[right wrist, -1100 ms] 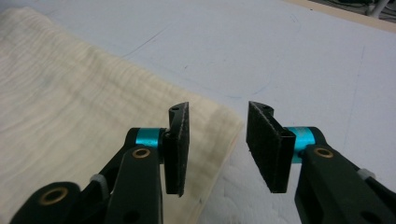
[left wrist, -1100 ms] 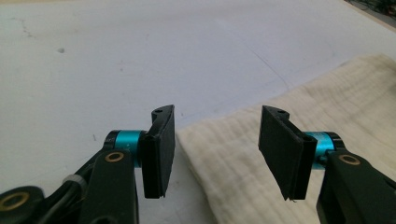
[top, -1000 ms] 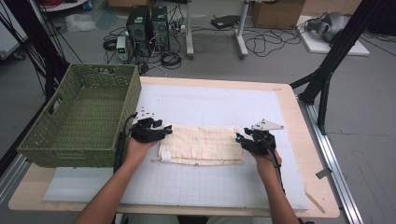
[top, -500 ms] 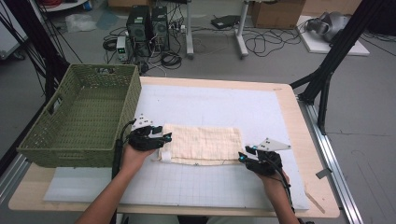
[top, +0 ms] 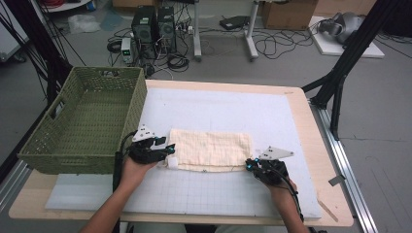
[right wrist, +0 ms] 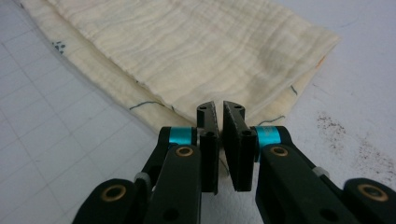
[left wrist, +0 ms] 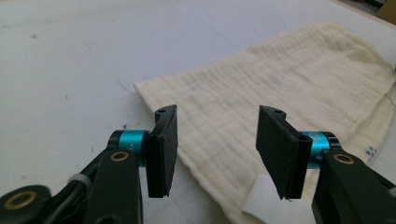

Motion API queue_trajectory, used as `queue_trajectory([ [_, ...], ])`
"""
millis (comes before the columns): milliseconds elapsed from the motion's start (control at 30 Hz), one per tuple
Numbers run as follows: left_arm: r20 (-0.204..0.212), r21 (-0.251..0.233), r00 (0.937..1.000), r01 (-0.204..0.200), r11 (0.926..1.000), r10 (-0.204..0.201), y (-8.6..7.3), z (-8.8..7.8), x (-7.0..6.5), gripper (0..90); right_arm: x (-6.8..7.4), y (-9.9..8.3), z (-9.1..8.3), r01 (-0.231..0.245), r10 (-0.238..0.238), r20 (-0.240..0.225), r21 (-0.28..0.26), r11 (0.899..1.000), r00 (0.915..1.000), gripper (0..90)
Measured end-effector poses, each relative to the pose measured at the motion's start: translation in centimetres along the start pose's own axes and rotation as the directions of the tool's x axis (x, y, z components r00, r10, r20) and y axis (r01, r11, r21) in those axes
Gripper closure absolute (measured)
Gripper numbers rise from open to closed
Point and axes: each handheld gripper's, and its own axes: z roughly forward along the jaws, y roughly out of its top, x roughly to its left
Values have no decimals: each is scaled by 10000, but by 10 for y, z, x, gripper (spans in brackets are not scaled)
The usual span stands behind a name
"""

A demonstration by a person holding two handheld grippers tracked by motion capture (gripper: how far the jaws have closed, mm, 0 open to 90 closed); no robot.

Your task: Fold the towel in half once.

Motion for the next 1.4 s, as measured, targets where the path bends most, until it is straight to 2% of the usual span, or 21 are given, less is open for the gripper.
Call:
queue_trajectory([
  [133,63,241,9997,226,9995,-227,-8,-5,2,512,-2,2,-8,-104,108,99,-366,9993,9999,849],
  [233,216,412,9990,386,9984,-395,-12,-10,1,534,-5,1,-12,-249,259,230,-440,9987,9994,848],
  [367,492,666,9980,356,9971,-389,-15,-12,-6,550,-5,1,-11,-196,204,198,-423,9989,9996,848],
  [500,563,1060,9979,255,9940,-316,-19,-6,-10,559,-4,2,-11,-109,119,220,-454,9989,9997,848],
  [600,564,1218,9984,13,9926,-82,-20,-4,-13,639,-4,2,-11,-139,148,189,-456,9989,9997,847],
  [700,543,1242,9981,-351,9916,286,-20,-4,-16,795,-4,2,-11,-156,165,192,-458,9988,9997,845],
  [767,475,1222,9982,-411,9916,355,-20,-3,-16,865,-5,1,-11,-173,181,192,-425,9989,9997,845],
  [833,521,1173,9979,-443,9921,384,-20,-4,-15,879,-5,1,-12,-182,190,190,-440,9989,9996,845],
  [1000,762,631,9963,-435,9971,387,-15,-11,-18,884,-4,2,-14,-209,219,174,-544,9983,9996,845],
  [1233,1182,78,9929,126,9999,-134,-12,-22,-17,886,-3,5,-25,-206,224,176,-954,9952,9996,846],
  [1400,1301,310,9913,180,9994,-219,-15,-24,-18,885,0,3,-31,-182,196,142,-916,9956,9997,847],
])
